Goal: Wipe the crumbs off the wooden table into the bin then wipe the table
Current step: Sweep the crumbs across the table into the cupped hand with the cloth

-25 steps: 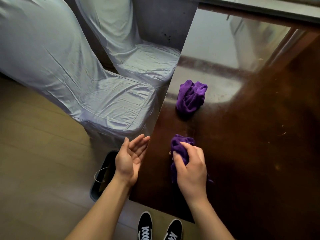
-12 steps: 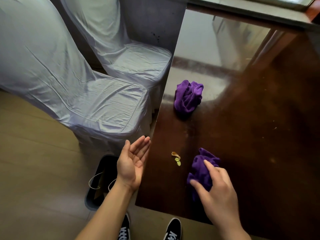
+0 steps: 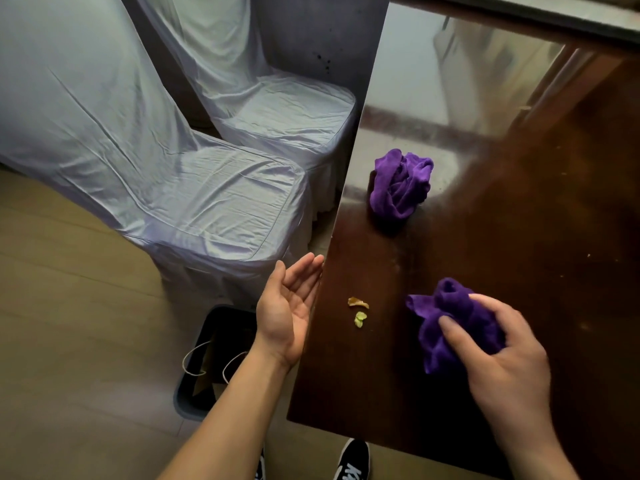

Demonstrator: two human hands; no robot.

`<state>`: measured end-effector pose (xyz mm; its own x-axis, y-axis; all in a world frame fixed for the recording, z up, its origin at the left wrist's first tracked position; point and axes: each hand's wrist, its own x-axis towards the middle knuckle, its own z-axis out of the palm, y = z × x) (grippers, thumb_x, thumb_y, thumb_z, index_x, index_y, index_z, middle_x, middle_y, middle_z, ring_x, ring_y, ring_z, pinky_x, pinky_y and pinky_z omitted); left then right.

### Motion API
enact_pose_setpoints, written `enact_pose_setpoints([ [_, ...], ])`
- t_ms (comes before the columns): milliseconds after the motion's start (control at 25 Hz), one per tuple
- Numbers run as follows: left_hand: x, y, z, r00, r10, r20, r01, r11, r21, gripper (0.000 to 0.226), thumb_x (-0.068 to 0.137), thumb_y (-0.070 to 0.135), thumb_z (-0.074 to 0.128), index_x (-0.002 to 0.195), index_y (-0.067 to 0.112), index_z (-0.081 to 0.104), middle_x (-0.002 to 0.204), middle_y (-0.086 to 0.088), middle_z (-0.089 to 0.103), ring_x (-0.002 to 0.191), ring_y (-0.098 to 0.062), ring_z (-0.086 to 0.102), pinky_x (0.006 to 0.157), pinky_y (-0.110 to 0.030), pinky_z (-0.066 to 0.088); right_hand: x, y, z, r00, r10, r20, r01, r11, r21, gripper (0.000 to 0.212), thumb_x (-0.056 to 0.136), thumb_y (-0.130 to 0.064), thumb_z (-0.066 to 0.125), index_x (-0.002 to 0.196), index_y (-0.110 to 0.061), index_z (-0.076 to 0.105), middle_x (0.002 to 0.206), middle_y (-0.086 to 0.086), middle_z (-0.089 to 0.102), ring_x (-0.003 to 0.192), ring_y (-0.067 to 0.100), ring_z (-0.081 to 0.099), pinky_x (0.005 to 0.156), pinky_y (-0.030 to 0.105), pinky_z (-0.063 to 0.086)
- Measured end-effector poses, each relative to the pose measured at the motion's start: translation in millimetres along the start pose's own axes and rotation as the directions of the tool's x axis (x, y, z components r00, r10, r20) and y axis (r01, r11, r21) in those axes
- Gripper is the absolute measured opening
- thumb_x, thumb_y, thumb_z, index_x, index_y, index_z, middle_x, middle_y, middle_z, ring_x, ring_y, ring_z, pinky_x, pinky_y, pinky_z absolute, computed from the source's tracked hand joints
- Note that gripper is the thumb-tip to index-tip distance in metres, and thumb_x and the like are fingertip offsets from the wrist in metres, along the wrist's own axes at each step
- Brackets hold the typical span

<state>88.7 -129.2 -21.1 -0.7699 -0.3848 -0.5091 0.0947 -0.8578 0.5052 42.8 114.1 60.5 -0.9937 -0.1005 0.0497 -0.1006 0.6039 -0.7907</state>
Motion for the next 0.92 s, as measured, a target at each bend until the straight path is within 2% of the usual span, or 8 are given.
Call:
enact_pose_setpoints([
  [80,-0.2,-2.9,0.2,1.000,-0.012,0.003,0.013,1.000,-0.026,0.054,0.099,0.042,0.037,0.127,0.001,0.058,0.125,-0.019,0.065,0.118,-0.026,0.062,0.099,-0.037,0.046,0.0,10.9,-3.1,0.999,0.015,0.050,-0.005,0.982,-0.188,0.034,0.070,-0.037,0.080,0.100,-0.040,0.064,0.125,-0.004,0.051,0.115,0.017,0.055,0.092,0.027,0.042],
  [120,-1.1,-4.1,-1.3,1.000,-0.016,0.002,0.016,0.999,-0.050,0.054,0.098,0.042,0.038,0.127,0.001,0.057,0.125,-0.020,0.065,0.118,-0.027,0.062,0.099,-0.037,0.046,-3.1,13.8,2.6,0.996,-0.007,0.086,0.029,0.965,-0.261,0.034,0.071,-0.031,0.082,0.101,-0.032,0.065,0.129,-0.001,0.050,0.119,0.019,0.052,0.093,0.029,0.039],
  [240,-2.6,-3.8,-3.4,1.000,-0.013,0.002,0.013,0.995,-0.095,0.055,0.098,0.042,0.038,0.126,0.000,0.058,0.125,-0.021,0.065,0.118,-0.027,0.062,0.098,-0.037,0.048,-20.3,8.5,33.1,0.989,-0.094,0.118,0.124,0.951,-0.284,0.034,0.073,-0.026,0.081,0.104,-0.019,0.067,0.121,0.002,0.056,0.110,0.016,0.055,0.088,0.029,0.041],
  [360,-2.2,-4.3,-4.4,1.000,-0.021,0.004,0.021,0.993,-0.118,0.055,0.098,0.041,0.037,0.127,-0.001,0.057,0.125,-0.022,0.065,0.118,-0.028,0.062,0.096,-0.035,0.052,-31.4,-6.1,63.4,0.991,-0.123,0.060,0.133,0.971,-0.201,0.033,0.075,-0.026,0.080,0.105,-0.018,0.068,0.116,0.003,0.057,0.103,0.014,0.056,0.085,0.027,0.044],
  [440,-1.8,-4.5,-4.2,1.000,-0.027,0.004,0.027,0.991,-0.135,0.055,0.098,0.041,0.037,0.127,-0.001,0.057,0.126,-0.022,0.064,0.118,-0.028,0.061,0.100,-0.037,0.048,-30.7,-17.5,77.8,0.990,-0.132,0.049,0.137,0.983,-0.121,0.030,0.077,-0.026,0.079,0.104,-0.019,0.068,0.113,0.001,0.058,0.102,0.011,0.056,0.085,0.023,0.043],
  [720,1.4,-6.1,-7.5,0.997,-0.074,0.015,0.075,0.993,-0.089,0.050,0.098,0.037,0.038,0.126,0.001,0.058,0.128,-0.017,0.064,0.123,-0.026,0.058,0.110,-0.042,0.038,-28.1,-41.7,107.8,0.972,-0.185,0.143,0.172,0.980,0.101,0.024,0.079,-0.033,0.077,0.099,-0.030,0.063,0.100,-0.010,0.060,0.094,0.002,0.059,0.081,0.025,0.050],
  [800,1.3,-6.6,-9.6,0.996,-0.092,0.017,0.093,0.989,-0.114,0.049,0.098,0.036,0.038,0.124,0.001,0.060,0.128,-0.017,0.064,0.123,-0.030,0.057,0.108,-0.044,0.040,-28.1,-49.1,117.3,0.971,-0.158,0.179,0.122,0.973,0.195,0.023,0.079,-0.031,0.078,0.096,-0.031,0.063,0.096,-0.009,0.064,0.090,0.006,0.063,0.080,0.033,0.053],
  [920,2.1,-5.6,-12.5,0.990,-0.140,0.035,0.144,0.975,-0.166,0.049,0.099,0.035,0.036,0.128,0.001,0.057,0.133,-0.020,0.059,0.122,-0.033,0.057,0.105,-0.046,0.043,-26.8,-61.9,128.1,0.967,-0.058,0.248,-0.053,0.908,0.416,0.019,0.080,-0.024,0.079,0.095,-0.026,0.067,0.088,0.000,0.071,0.082,0.018,0.069,0.078,0.049,0.058],
])
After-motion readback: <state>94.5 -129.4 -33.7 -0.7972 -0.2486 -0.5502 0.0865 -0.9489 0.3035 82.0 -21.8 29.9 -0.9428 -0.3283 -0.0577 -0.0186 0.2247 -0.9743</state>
